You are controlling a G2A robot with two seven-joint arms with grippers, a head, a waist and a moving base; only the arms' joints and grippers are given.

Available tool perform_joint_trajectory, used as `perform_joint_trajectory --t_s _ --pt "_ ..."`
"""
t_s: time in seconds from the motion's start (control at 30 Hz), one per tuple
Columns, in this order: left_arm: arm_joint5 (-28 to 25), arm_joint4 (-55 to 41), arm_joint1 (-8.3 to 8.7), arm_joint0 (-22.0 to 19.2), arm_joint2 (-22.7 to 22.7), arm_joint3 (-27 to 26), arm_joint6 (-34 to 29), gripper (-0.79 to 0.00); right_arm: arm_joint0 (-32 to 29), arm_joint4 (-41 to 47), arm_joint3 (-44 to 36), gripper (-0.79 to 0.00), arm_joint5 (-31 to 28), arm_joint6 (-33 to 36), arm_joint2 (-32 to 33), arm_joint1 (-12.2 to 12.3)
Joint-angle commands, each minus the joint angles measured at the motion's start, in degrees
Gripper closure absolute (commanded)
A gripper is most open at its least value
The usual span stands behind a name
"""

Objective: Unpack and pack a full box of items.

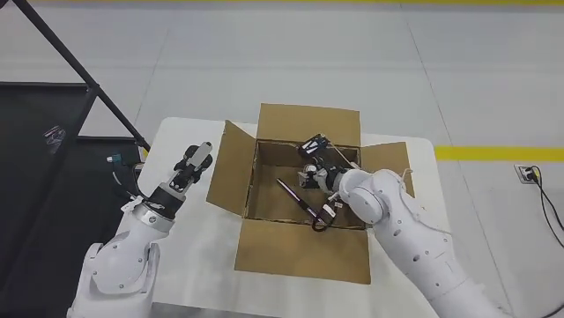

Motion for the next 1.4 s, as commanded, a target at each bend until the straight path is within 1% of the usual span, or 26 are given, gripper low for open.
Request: perform_joint_trajectory --t_s 0.0,0.13,0.27,0.33,0.4,0.57,0.63,0.73,0.87,1.0,1.1,1.27,1.37 --pt "0.00 0.00 0.00 0.00 0.00 0.00 0.00 -0.785 -2.91 -1.31 -6.50 0.000 0.02 1.17 3.16 1.07" --pt "0.00 0.00 0.00 0.00 0.00 0.00 0.00 -0.785 -9.83 -3.80 -18.62 0.000 1.28 0.86 10.49 3.02" --pt "0.00 0.00 0.00 0.00 0.00 0.00 0.00 -0.785 -17.27 -7.66 -29.18 0.000 5.91 -2.09 19.00 4.50" --pt "0.00 0.00 0.00 0.00 0.00 0.00 0.00 -0.785 -20.39 -6.66 -32.62 0.000 7.92 -3.54 23.92 5.00" --pt "0.00 0.00 0.00 0.00 0.00 0.00 0.00 -0.785 -22.45 -5.19 -33.47 0.000 9.85 -4.87 29.32 5.42" --pt "0.00 0.00 0.00 0.00 0.00 0.00 0.00 -0.785 -25.63 -0.76 -30.58 0.000 11.07 -7.91 39.28 6.16" --pt "0.00 0.00 0.00 0.00 0.00 0.00 0.00 -0.785 -26.37 -1.42 -28.63 0.000 11.37 -7.65 41.35 6.45" --pt "0.00 0.00 0.00 0.00 0.00 0.00 0.00 -0.785 -26.40 0.04 -23.59 0.000 8.69 -5.99 42.66 6.80" --pt "0.00 0.00 0.00 0.00 0.00 0.00 0.00 -0.785 -25.03 0.01 -14.41 0.000 7.21 -6.45 42.55 7.06" --pt "0.00 0.00 0.00 0.00 0.00 0.00 0.00 -0.785 -24.02 -2.22 -8.26 0.000 6.03 -6.98 42.22 7.42" --pt "0.00 0.00 0.00 0.00 0.00 0.00 0.00 -0.785 -23.65 -4.90 -6.09 0.000 5.54 -6.72 41.72 7.72" --pt "0.00 0.00 0.00 0.00 0.00 0.00 0.00 -0.785 -23.10 -8.62 -4.68 0.000 6.48 -5.80 40.39 7.99" --pt "0.00 0.00 0.00 0.00 0.00 0.00 0.00 -0.785 -22.63 -9.19 -4.12 0.000 6.77 -5.25 39.75 8.06"
